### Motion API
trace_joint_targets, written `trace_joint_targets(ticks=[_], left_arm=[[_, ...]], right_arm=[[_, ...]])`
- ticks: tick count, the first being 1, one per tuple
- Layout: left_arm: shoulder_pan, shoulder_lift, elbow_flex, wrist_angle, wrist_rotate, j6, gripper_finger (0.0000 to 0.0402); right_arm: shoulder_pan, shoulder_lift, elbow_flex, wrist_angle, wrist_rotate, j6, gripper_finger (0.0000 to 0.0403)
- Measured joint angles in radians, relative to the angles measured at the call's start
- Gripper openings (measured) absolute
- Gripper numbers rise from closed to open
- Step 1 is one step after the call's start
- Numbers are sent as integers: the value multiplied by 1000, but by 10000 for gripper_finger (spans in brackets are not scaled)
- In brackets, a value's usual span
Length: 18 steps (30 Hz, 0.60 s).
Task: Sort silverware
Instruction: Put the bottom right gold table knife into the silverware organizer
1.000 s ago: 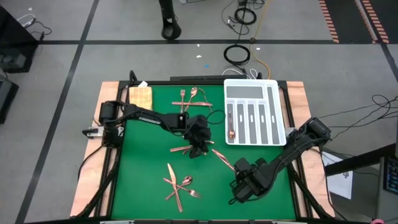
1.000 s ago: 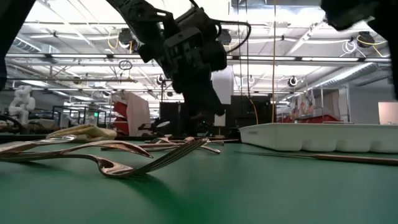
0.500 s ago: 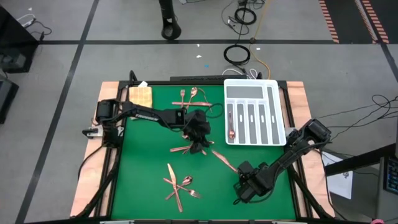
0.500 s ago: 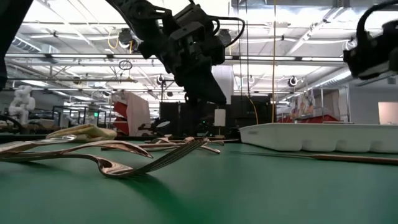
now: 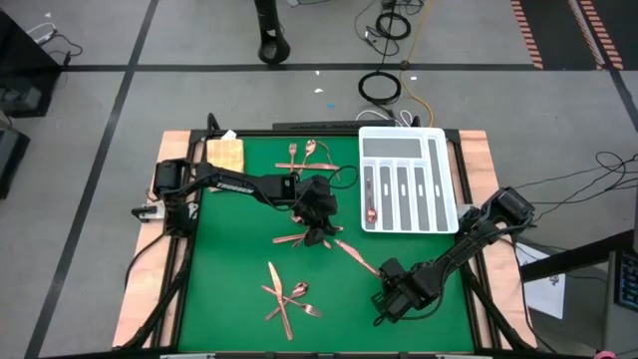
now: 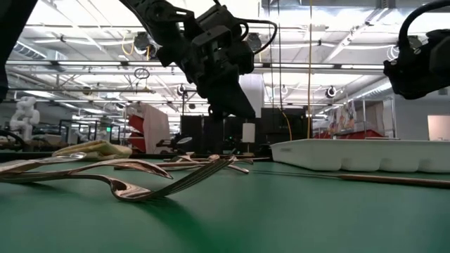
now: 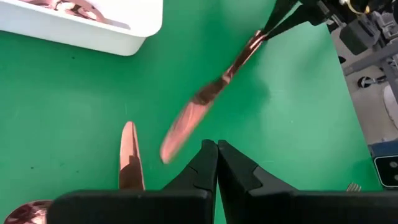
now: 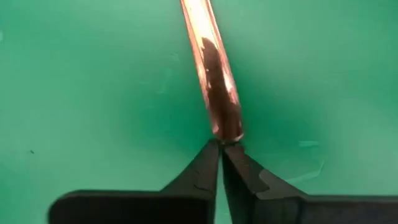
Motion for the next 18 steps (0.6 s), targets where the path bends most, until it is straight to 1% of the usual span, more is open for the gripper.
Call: trace_joint_targets(ticks=[6,8,11,14,16,18], left_arm=[[0,0,0,-9,0,0,15],[1,0,0,-21,0,0,15],[5,0,0,-35,5,-1,15],[16,0,0,-39,22,-2,15],[21,0,0,-50,26,-2,15],[27,0,-1,-55,27,-2,15]], right_arm=[[7,-25,-1,25,6,17,16],[19,-35,18,-4,44,13,23],[43,-70,81,-84,157,29,40],[78,-93,136,-193,313,55,62],[108,-93,150,-237,422,85,78],[139,-96,146,-243,496,112,98]])
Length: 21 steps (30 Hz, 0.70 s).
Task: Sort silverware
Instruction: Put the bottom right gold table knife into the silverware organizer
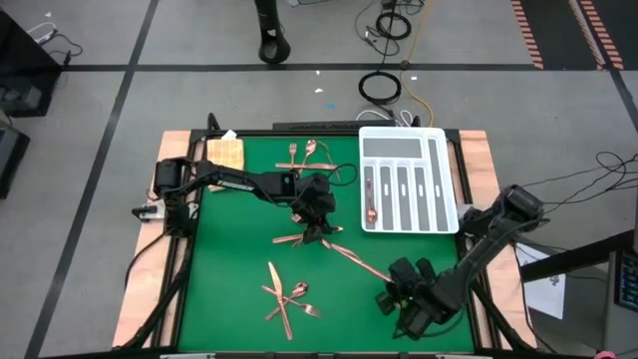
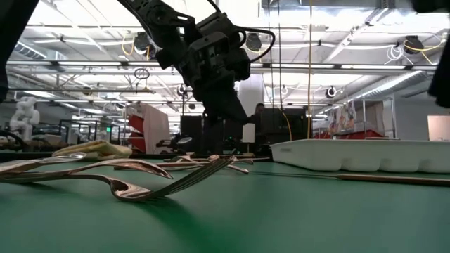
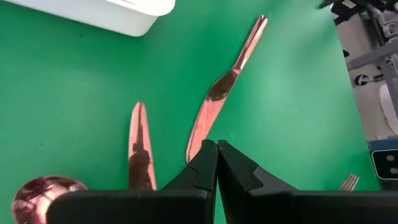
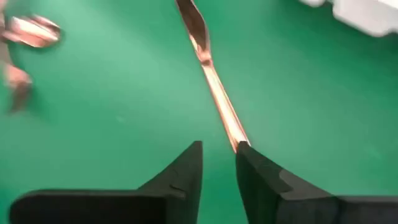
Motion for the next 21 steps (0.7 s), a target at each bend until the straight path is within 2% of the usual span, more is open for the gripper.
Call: trace_joint_targets(ticks=[8,11,15,21], left_arm=[[4,0,0,-19,4,-27,15],[4,0,0,-35,3,-27,15],[4,0,0,-35,-33,-27,15],[5,0,0,-34,-60,-32,15]], right_arm=[[62,92,-120,143,144,51,216],[55,101,-161,174,202,15,245],[52,103,-250,276,210,-52,252],[57,118,-444,654,315,-156,248]])
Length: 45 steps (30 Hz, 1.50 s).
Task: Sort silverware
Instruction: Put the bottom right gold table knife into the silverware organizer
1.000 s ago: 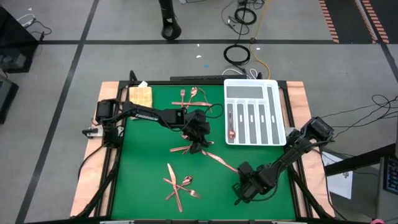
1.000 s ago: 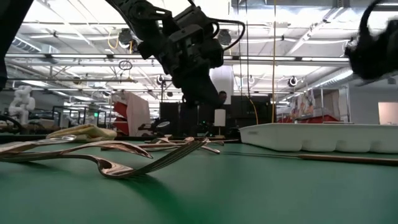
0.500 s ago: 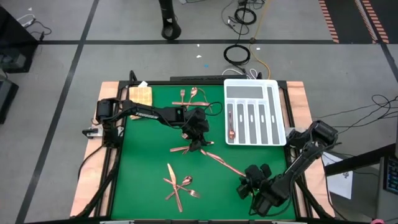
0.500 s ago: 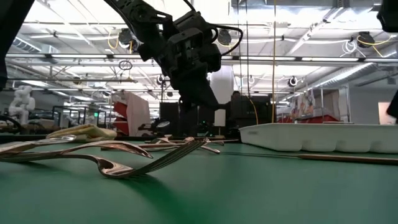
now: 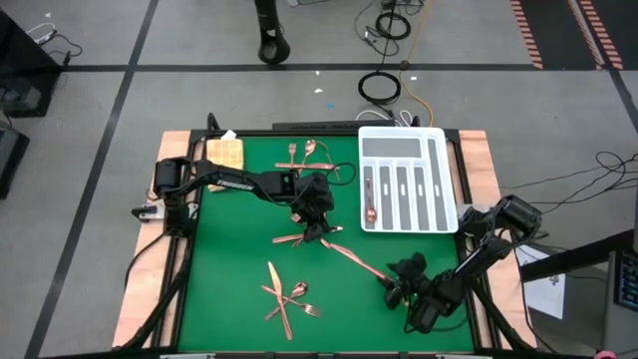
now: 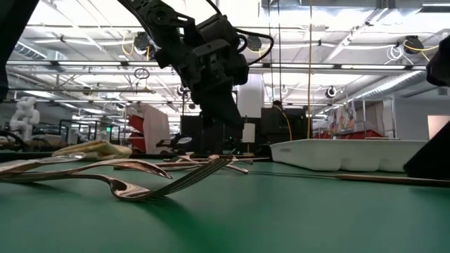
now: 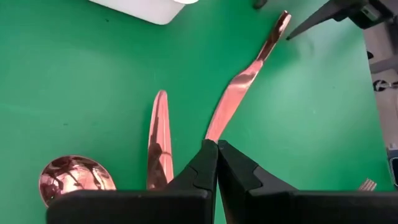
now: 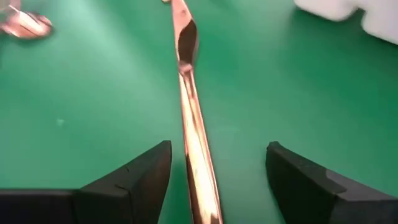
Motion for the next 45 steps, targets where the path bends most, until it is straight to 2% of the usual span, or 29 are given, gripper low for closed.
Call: trace_joint_targets(ticks=[5,9,12,16,23,29,33,36,43,45], left_arm=[[0,0,0,2,-55,-19,15],[0,0,0,18,-92,-21,15],[0,0,0,20,-101,-21,15],[0,0,0,20,-103,-33,15],[0,0,0,19,-107,-47,15],[0,0,0,18,-114,-47,15],[0,0,0,18,-114,-47,15],[0,0,0,18,-114,-47,15],[0,0,0,7,-114,-47,15],[0,0,0,7,-104,-47,15]], right_arm=[[15,89,-40,113,111,-71,251],[16,173,-43,229,243,-166,251],[15,221,-24,250,286,-231,250],[6,240,16,205,286,-216,234],[6,264,42,139,288,-155,154],[8,267,42,151,297,-170,27],[7,266,51,144,305,-174,17],[6,241,71,96,261,-146,14],[-19,119,125,-96,-16,-5,4],[-34,93,139,-138,-60,-1,1]])
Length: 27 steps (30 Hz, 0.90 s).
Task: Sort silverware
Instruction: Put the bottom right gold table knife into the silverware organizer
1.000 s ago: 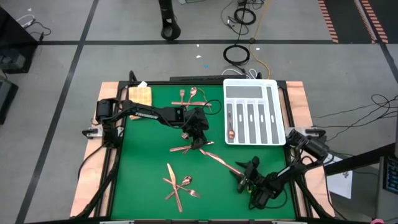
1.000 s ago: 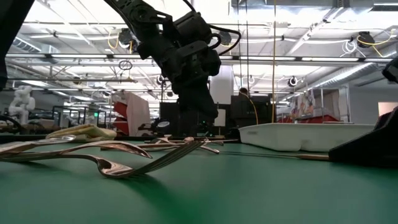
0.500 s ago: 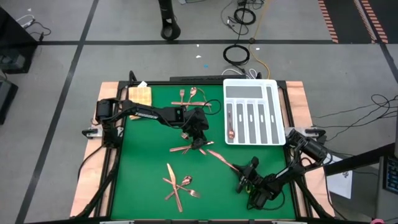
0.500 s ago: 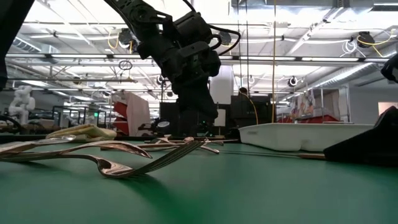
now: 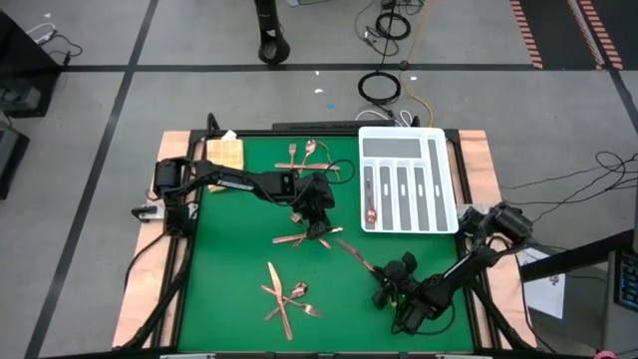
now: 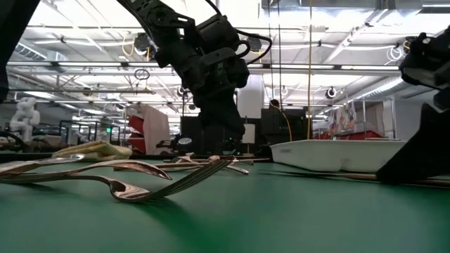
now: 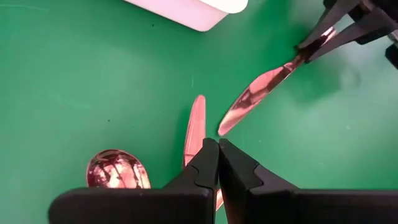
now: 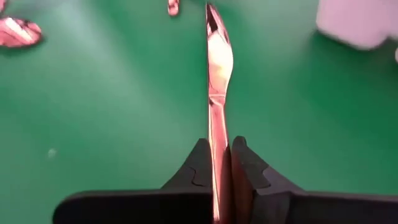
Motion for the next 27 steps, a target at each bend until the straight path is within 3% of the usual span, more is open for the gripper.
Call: trace_joint_targets(ticks=[8,27], left_arm=[[0,0,0,0,13,1,15],[0,0,0,-19,16,10,15]], right_arm=[[-61,-58,47,-70,-62,-94,2],[-79,-75,204,-307,39,-63,2]])
